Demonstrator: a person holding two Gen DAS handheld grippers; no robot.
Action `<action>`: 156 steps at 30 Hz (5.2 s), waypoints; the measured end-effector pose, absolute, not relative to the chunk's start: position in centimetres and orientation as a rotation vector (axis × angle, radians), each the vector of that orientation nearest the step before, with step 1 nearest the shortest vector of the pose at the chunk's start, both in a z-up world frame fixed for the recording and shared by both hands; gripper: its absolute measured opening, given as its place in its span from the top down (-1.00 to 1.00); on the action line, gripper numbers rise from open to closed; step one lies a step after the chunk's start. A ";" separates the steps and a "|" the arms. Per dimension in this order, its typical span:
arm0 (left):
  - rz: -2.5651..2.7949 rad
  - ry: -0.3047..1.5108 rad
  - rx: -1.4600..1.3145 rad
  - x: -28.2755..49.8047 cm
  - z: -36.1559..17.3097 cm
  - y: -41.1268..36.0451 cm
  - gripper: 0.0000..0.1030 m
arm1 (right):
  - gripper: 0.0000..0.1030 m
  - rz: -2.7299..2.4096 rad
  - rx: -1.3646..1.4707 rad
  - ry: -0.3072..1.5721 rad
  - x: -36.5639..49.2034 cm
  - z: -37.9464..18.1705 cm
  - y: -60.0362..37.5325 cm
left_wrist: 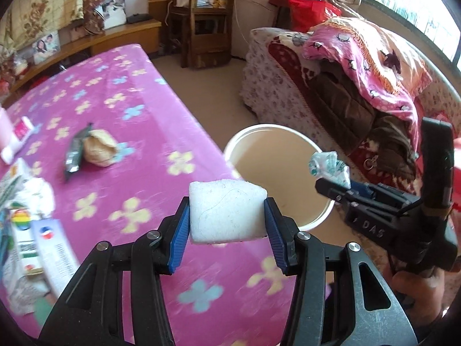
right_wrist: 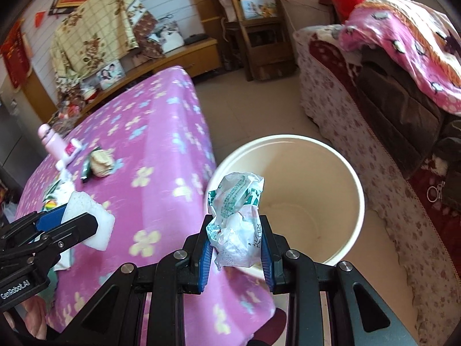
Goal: Collect trash
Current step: 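Carry sponge and plastic bag to the white bucket and open both tools, then move both tools back over the table toward the remaining trash, then grasp the green towel with the left tool while the right tool grasps the crumpled paper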
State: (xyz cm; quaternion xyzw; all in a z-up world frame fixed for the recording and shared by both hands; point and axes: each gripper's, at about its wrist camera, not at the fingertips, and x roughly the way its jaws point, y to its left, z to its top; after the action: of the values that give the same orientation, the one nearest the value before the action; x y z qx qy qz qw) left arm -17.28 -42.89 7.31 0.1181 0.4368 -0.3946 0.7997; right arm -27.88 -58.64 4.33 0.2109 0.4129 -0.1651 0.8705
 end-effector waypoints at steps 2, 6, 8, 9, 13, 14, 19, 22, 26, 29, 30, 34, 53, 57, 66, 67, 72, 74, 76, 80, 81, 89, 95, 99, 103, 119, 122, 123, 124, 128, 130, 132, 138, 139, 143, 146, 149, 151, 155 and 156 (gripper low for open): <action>-0.857 0.944 0.224 -16.9 7.0 -44.0 0.01 | 0.46 -0.365 0.451 0.872 -27.8 3.8 -59.8; -0.880 0.966 0.165 -16.3 6.1 -45.8 -0.06 | 0.45 -0.406 0.473 0.879 -27.6 3.0 -61.5; -0.900 0.978 0.129 -16.0 5.8 -46.5 -0.14 | 0.14 -0.448 0.463 0.879 -27.5 2.7 -62.2; -0.908 0.986 0.111 -15.9 5.7 -46.8 -0.16 | -0.10 -0.466 0.465 0.874 -27.7 2.6 -62.5; -0.918 1.010 0.060 -15.7 5.3 -47.2 -0.35 | -0.16 -0.468 0.488 0.866 -28.1 2.3 -62.9; -0.913 1.011 0.057 -15.6 5.2 -47.2 -0.35 | -0.16 -0.471 0.491 0.871 -28.3 2.2 -63.0; -0.867 0.997 0.083 -15.8 5.2 -46.3 -0.35 | -0.16 -0.455 0.515 0.881 -28.4 2.0 -62.6; -0.832 0.973 0.107 -16.1 5.5 -45.5 -0.35 | -0.16 -0.443 0.502 0.884 -28.3 2.1 -61.9; -0.794 0.942 0.131 -16.4 5.9 -44.3 -0.35 | -0.16 -0.432 0.493 0.868 -28.3 2.9 -61.0; -0.762 0.924 0.144 -16.4 6.2 -43.3 -0.35 | -0.16 -0.426 0.481 0.860 -28.3 3.4 -60.2; -0.753 0.921 0.147 -16.4 6.3 -43.0 -0.35 | -0.17 -0.424 0.479 0.859 -28.2 3.6 -60.0; -0.727 0.906 0.150 -16.5 6.9 -41.6 -0.35 | -0.17 -0.412 0.463 0.853 -28.0 4.2 -58.6; -0.622 0.855 0.174 -17.9 8.5 -33.6 -0.35 | -0.25 -0.286 0.400 0.833 -25.7 6.4 -50.8; -0.600 0.850 0.167 -18.0 8.7 -31.4 -0.35 | -0.25 -0.253 0.389 0.844 -25.0 6.4 -49.0; -0.533 0.831 0.147 -17.7 9.0 -26.7 -0.35 | -0.26 -0.178 0.333 0.865 -23.2 6.6 -44.5; -0.524 0.830 0.140 -17.6 9.1 -26.1 -0.35 | -0.26 -0.170 0.326 0.868 -23.1 6.7 -44.0; -0.490 0.830 0.122 -17.4 9.1 -23.9 -0.35 | -0.27 -0.136 0.304 0.879 -22.3 6.7 -41.9; -0.478 0.832 0.119 -17.3 9.0 -23.1 -0.35 | -0.27 -0.125 0.297 0.884 -22.0 6.7 -41.2; -0.467 0.832 0.118 -17.3 9.0 -22.4 -0.35 | -0.27 -0.114 0.291 0.887 -21.9 6.7 -40.5; -0.451 0.836 0.108 -17.2 8.8 -20.8 -0.35 | -0.28 -0.095 0.277 0.892 -21.4 6.7 -39.4; -0.449 0.840 0.106 -17.2 8.8 -20.6 -0.35 | -0.28 -0.091 0.274 0.892 -21.3 6.7 -39.1; -0.495 0.879 0.093 -17.6 8.0 -17.7 -0.35 | -0.29 -0.062 0.268 0.909 -20.9 6.4 -37.7; -0.561 0.947 0.033 -17.7 6.6 -15.5 -0.35 | -0.37 -0.057 0.274 0.920 -20.6 6.0 -37.6; -0.563 0.972 0.064 -17.9 5.4 -15.3 -0.35 | -0.37 -0.055 0.276 0.923 -20.2 5.8 -37.6; -0.575 0.996 0.105 -18.2 4.3 -15.7 -0.35 | -0.37 -0.045 0.285 0.941 -19.6 5.2 -37.5; -0.554 1.051 0.171 -16.9 1.3 -16.9 -0.31 | -0.38 -0.039 0.293 0.979 -17.5 4.2 -38.4; -0.562 1.060 0.142 -16.6 1.3 -17.0 -0.14 | -0.39 -0.040 0.290 0.984 -17.2 4.0 -38.5; -0.563 1.058 0.140 -16.5 1.4 -17.1 -0.11 | -0.39 -0.041 0.289 0.985 -17.2 4.0 -38.6; -0.567 1.060 0.137 -16.5 1.4 -17.2 -0.04 | -0.39 -0.041 0.289 0.986 -17.0 4.0 -38.7; -0.565 1.049 0.137 -16.5 1.6 -17.4 0.09 | -0.39 -0.035 0.289 0.976 -16.3 3.9 -39.2; -0.569 1.045 0.131 -16.5 1.7 -17.3 0.14 | -0.39 -0.029 0.287 0.963 -15.6 3.9 -39.4; -0.573 1.043 0.125 -16.4 1.7 -17.2 0.15 | -0.41 -0.032 0.280 0.946 -14.6 4.0 -40.0; -0.577 1.056 0.115 -16.0 1.5 -17.1 0.15 | -0.44 -0.063 0.281 0.922 -10.5 3.6 -42.1; -0.577 1.056 0.119 -16.0 1.5 -17.1 0.14 | -0.44 -0.067 0.274 0.922 -9.7 3.6 -42.3; -0.580 1.068 0.141 -15.8 1.4 -17.5 0.07 | -0.44 -0.059 0.256 0.907 -7.3 3.2 -43.0; -0.584 1.068 0.155 -15.6 1.4 -17.8 0.01 | -0.28 -0.062 0.234 0.904 -5.5 2.9 -43.4; -0.583 1.066 0.159 -15.3 1.3 -18.1 0.00 | 0.05 -0.043 0.225 0.912 -4.2 2.4 -43.6; -0.584 1.064 0.144 -15.1 1.3 -18.2 0.00 | 0.31 -0.018 0.231 0.933 -3.5 1.9 -43.6; -0.593 1.073 0.080 -14.8 1.3 -17.8 0.10 | 0.53 0.009 0.259 0.929 -4.3 1.9 -43.5; -0.593 1.074 0.076 -14.8 1.3 -17.8 0.11 | 0.54 0.014 0.263 0.924 -4.7 2.1 -43.5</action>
State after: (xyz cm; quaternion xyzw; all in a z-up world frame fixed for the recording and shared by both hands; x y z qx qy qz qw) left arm -14.77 -17.76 1.26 0.0357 0.5037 -0.2783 0.8170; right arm -4.67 -43.47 2.09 0.1264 0.4445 0.0070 0.8868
